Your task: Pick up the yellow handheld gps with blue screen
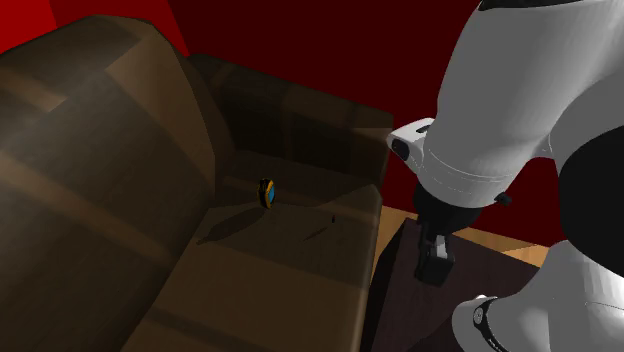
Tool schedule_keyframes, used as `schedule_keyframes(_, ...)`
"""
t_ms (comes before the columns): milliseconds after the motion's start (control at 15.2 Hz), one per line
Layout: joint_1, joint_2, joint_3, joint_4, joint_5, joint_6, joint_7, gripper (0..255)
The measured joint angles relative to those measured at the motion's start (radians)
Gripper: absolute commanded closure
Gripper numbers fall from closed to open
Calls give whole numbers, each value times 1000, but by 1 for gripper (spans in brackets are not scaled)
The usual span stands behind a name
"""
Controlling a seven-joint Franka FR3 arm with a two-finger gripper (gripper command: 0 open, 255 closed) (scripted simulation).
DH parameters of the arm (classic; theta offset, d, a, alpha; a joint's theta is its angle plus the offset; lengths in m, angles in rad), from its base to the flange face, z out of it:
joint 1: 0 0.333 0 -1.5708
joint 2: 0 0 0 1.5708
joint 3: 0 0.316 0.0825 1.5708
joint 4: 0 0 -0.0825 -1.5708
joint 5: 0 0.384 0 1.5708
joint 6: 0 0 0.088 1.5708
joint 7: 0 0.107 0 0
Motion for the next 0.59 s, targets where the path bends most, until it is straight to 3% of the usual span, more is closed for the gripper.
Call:
schedule_keyframes(198,-2,20,6,-10,-9,46,-2,0)
schedule_keyframes(594,-18,138,28,-64,-56,303,-9,0)
